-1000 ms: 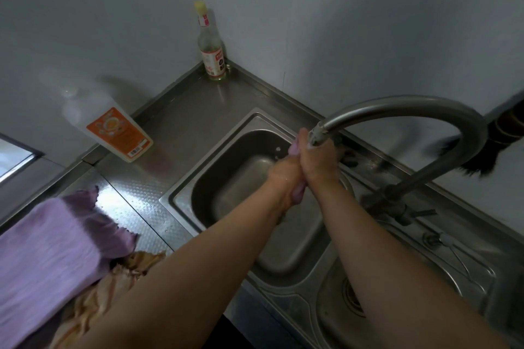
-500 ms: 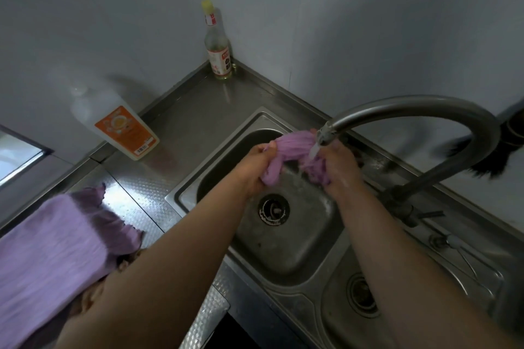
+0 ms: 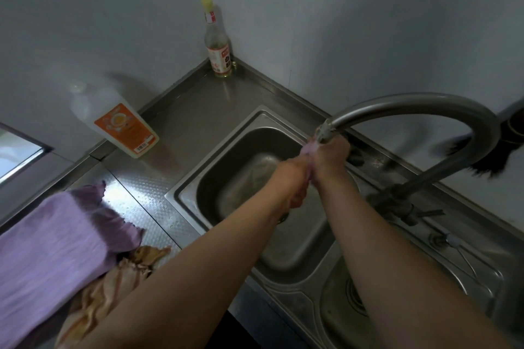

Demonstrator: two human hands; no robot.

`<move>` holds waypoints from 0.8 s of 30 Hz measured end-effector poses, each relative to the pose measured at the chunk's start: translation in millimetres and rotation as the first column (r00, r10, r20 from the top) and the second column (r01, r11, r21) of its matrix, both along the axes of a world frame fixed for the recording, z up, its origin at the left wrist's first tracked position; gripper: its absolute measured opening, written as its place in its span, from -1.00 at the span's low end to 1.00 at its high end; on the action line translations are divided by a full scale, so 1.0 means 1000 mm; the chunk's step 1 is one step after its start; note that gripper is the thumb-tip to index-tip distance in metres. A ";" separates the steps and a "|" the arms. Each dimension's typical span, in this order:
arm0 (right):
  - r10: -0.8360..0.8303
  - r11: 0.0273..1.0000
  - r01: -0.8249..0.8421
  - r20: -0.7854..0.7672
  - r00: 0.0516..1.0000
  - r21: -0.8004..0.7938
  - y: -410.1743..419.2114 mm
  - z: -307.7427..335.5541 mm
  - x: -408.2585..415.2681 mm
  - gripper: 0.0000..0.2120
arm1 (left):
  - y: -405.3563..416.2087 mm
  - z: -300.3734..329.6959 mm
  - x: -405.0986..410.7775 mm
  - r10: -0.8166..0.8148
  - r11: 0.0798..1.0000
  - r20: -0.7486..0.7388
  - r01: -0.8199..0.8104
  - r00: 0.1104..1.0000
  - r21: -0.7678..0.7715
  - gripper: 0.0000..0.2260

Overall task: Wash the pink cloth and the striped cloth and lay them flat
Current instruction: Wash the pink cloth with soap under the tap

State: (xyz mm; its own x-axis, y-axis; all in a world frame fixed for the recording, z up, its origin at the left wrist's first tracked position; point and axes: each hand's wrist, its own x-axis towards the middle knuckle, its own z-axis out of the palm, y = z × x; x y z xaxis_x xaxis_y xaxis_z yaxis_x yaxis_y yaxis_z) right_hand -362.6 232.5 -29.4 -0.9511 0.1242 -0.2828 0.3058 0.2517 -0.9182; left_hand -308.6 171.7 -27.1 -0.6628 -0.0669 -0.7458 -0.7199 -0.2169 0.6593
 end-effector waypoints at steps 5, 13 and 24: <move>0.214 0.975 -0.216 0.046 0.976 0.047 0.012 -0.008 -0.017 -0.76 | -0.040 0.002 0.002 -0.066 0.993 -0.025 0.068 0.998 0.099 -0.65; 0.342 0.931 -0.365 0.297 0.891 0.025 0.022 0.004 0.004 -0.70 | -0.071 -0.034 0.007 0.265 0.956 0.140 -0.279 0.954 0.094 -0.02; 0.474 0.825 -0.486 0.116 0.873 0.288 0.074 -0.023 0.030 -0.37 | -0.058 -0.013 0.007 -0.159 0.932 -0.029 0.160 0.987 0.327 -0.79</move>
